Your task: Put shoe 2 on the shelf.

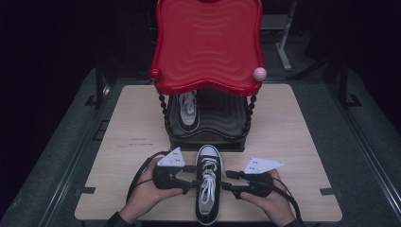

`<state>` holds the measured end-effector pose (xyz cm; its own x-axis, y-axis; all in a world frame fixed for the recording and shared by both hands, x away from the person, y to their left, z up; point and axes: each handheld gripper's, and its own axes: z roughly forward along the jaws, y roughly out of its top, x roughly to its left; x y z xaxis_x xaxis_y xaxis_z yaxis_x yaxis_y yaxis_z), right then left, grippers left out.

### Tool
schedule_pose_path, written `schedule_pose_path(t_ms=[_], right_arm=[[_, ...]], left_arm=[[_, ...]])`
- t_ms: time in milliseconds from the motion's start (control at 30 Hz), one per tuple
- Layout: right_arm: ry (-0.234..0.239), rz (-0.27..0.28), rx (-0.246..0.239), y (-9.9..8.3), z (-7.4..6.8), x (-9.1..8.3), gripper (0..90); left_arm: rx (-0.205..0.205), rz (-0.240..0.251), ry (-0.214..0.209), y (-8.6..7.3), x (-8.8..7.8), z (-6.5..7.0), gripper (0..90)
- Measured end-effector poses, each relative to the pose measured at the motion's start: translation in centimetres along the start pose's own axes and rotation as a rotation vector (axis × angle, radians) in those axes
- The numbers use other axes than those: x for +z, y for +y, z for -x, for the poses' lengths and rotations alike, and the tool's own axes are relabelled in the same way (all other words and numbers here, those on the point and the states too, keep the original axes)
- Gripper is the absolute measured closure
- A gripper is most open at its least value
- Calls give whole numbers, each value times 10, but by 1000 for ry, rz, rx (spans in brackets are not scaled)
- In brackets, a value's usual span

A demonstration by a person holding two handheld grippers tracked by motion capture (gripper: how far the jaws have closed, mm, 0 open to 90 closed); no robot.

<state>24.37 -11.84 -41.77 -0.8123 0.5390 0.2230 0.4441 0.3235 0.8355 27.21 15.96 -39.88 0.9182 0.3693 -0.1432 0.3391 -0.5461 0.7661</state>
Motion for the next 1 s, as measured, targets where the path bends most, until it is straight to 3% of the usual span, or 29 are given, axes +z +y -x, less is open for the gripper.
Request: schedule_pose_path(t_ms=[167,333,467,667,800,1000], right_arm=[[13,24,-5,6,-1,8,529],[29,1,-9,8,-3,21,545],[45,-29,-14,5,-2,27,617],[64,-71,6,2,-2,32,752],[64,-87,29,2,0,32,841],[50,-82,17,5,-2,27,856]], left_arm=[[-3,-1,3,0,11,-1,452],[-14,-11,10,-4,12,-7,491],[-11,-15,-8,-11,11,-10,568],[3,-43,-51,-9,15,-6,792],[-36,-40,-56,-8,13,-6,848],[-38,-42,-54,-5,9,-5,863]])
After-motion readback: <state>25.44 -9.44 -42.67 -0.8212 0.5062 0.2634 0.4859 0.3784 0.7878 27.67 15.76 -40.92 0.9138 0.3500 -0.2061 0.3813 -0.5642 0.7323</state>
